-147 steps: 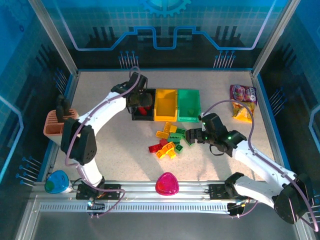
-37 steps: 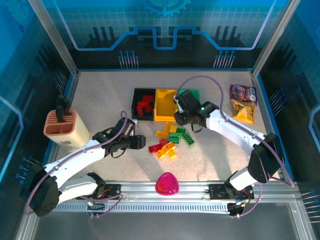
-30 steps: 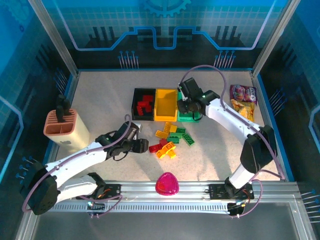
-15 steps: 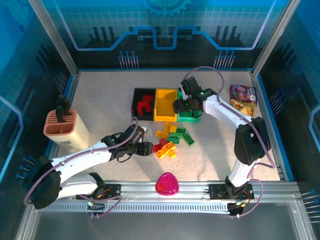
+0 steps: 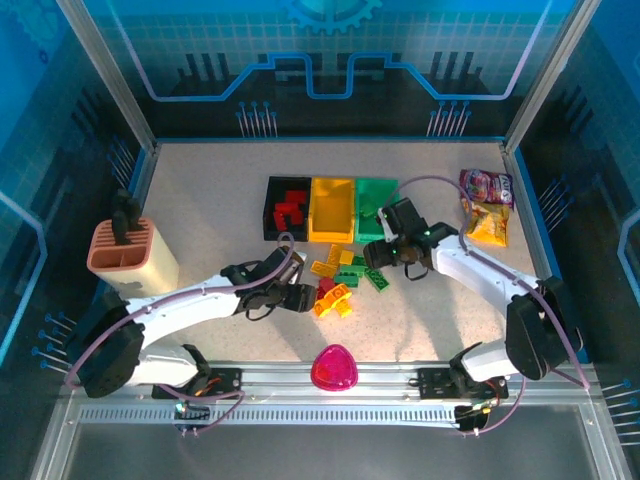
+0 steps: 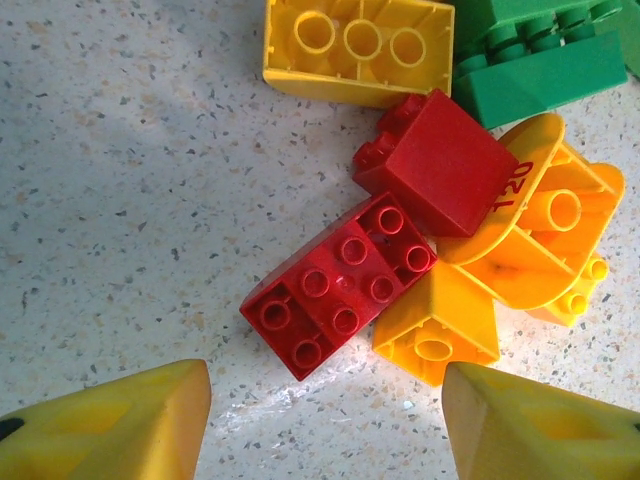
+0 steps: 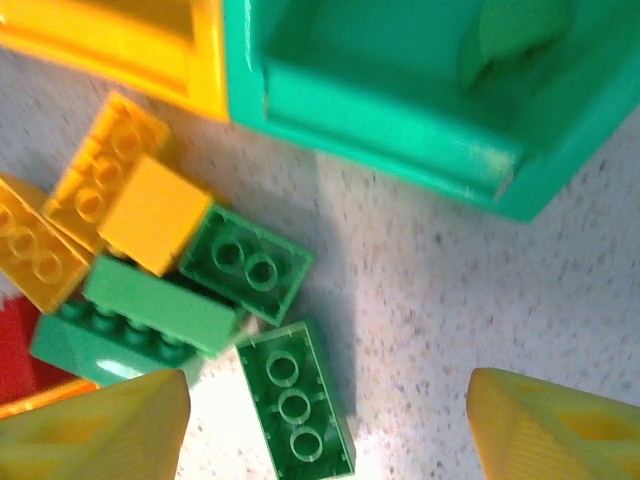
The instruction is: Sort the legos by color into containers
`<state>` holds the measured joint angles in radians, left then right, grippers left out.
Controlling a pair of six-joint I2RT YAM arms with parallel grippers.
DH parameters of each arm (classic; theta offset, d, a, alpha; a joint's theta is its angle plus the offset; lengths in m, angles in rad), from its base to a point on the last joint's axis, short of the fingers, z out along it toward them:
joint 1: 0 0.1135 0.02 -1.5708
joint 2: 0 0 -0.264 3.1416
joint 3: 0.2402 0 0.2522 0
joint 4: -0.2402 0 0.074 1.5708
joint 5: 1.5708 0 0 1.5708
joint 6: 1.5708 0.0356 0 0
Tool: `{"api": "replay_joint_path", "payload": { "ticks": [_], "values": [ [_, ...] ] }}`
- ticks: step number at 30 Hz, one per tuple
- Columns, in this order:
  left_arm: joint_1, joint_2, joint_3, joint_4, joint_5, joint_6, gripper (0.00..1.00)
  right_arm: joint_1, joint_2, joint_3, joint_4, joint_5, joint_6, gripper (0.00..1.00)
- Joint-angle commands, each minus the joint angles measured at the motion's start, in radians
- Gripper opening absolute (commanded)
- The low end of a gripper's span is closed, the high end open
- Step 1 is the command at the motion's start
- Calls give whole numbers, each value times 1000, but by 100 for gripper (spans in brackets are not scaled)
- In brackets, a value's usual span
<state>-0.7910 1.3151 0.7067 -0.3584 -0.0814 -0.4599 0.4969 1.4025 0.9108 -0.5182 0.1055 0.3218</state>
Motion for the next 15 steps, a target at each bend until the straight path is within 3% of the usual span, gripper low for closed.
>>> {"api": "replay_joint_path", "payload": {
  "ticks": [1, 12, 15],
  "values": [
    [-11, 37, 42, -27, -1, 34, 64, 14, -54, -81, 30, -29, 42, 73],
    [-17, 195, 139, -100, -90, 53, 65, 25, -109, -171, 55, -32, 71, 74],
    [-16, 223, 143, -85, -64, 60, 65, 24, -110, -173, 57, -29, 69, 74]
  ]
}}
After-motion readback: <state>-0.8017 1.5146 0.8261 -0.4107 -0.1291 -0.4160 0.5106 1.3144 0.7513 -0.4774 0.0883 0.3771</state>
